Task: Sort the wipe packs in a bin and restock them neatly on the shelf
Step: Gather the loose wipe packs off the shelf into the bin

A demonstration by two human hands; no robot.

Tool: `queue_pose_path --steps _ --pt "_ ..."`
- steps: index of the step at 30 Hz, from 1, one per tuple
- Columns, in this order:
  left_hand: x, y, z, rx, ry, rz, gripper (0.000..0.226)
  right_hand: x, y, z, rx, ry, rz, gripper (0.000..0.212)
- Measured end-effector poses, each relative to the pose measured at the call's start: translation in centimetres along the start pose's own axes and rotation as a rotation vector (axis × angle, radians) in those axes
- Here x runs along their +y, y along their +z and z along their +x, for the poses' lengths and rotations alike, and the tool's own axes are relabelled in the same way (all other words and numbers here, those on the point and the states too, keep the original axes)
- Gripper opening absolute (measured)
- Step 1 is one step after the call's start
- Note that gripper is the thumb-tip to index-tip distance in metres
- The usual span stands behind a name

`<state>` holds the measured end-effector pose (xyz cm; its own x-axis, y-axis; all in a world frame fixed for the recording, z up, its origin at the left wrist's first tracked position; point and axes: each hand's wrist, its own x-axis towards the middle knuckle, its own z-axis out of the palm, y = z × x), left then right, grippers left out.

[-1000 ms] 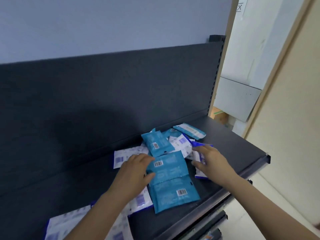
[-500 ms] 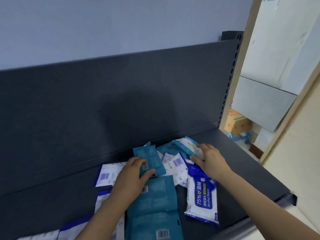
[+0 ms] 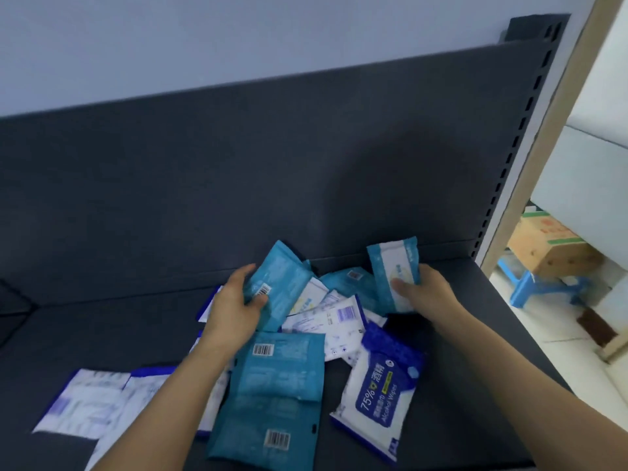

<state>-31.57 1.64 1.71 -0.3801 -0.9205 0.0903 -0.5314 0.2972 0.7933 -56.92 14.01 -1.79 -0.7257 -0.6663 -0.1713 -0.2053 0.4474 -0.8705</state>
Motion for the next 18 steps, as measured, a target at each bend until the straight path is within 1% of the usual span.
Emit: queue_pose_path --steps 2,3,5,7,8,9,10,11,12,14,15,18 --pt "0.2 -1.4 -0.5 -0.048 -0.024 -0.154 0.045 -0.9 -1.0 -0.8 -0.027 0.025 0.265 0.022" --pt "0.3 -2.1 -1.0 -0.107 -0.032 -0.218 0.042 -1.3 -1.5 -1.5 -0.067 0.038 0.337 0.019" --pt "0.0 -3.0 -1.9 -0.243 -0.024 -0.223 0.040 -1.8 -2.0 -3.2 -0.190 0.037 0.331 0.019" --pt "-1.2 -3.2 -2.5 -0.364 -0.014 -0.115 0.039 -1.7 -1.7 -5.1 -0.339 0.060 0.198 0.023" --pt "-1.9 -3.1 -2.7 -0.412 -0.026 -0.059 0.040 -1.6 -1.2 -6.2 -0.396 0.082 0.074 0.025" --pt "-2.5 -3.1 -3.0 -0.448 -0.038 0.007 0.040 -1.2 -0.6 -7.0 -0.425 0.076 -0.081 0.033" --pt "-3.2 -3.0 -3.1 -0.468 -0.032 0.105 0.041 -0.7 0.0 -7.6 -0.418 0.039 -0.249 0.047" --pt "-3.8 -2.9 -3.2 -0.487 -0.008 0.236 0.048 -0.3 0.6 -8.1 -0.386 -0.004 -0.367 0.058" --pt "-4.1 -2.7 -3.3 -0.503 0.018 0.342 0.062 -0.1 0.8 -8.5 -0.344 -0.049 -0.418 0.062" --pt "-3.8 -2.2 -3.7 -0.501 0.029 0.421 0.089 -0.1 0.8 -9.0 -0.282 -0.091 -0.438 0.061" --pt "-3.5 -1.9 -3.9 -0.492 0.043 0.442 0.095 -0.2 0.8 -9.2 -0.260 -0.082 -0.439 0.062" --pt "-2.9 -1.1 -3.9 -0.459 0.101 0.534 0.102 -0.3 0.9 -9.7 -0.204 -0.043 -0.487 0.074"
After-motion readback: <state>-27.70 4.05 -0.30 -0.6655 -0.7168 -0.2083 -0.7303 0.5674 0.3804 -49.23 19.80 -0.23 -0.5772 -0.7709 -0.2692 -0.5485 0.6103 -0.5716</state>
